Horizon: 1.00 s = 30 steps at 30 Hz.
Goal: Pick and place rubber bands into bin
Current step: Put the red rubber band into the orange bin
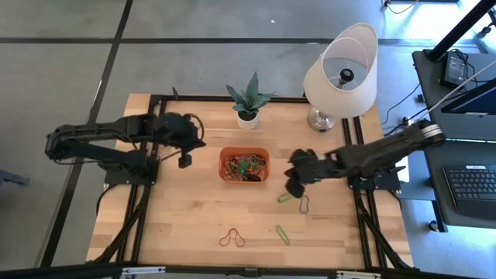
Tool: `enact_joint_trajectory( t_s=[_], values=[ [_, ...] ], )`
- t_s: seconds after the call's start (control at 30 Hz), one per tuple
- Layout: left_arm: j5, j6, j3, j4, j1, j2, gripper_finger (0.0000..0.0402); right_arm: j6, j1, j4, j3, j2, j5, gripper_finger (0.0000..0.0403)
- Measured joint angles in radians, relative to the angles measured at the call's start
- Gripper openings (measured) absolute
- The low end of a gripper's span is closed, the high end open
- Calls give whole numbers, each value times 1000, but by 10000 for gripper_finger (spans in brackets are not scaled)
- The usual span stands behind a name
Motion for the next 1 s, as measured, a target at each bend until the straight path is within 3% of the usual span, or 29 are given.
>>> enact_joint_trajectory(
  t_s=[0.17, 0.4, 0.7, 0.87, 1.0],
  values=[
    [-157, -124, 72, 2, -175, 79, 3, 67, 45, 20, -176, -200, 10, 23],
    [-323, -232, 254, 3, -364, 315, 3, 54, 79, 36, -325, -418, 6, 22],
    [-350, -352, 518, -83, -529, 650, 3, -41, 80, 32, -416, -568, -19, 22],
    [-347, -421, 664, -188, -615, 816, 3, -93, 80, 23, -428, -591, -56, 22],
    [-315, -479, 714, -206, -658, 912, 4, -123, 80, 25, -428, -591, -57, 22]
  ],
)
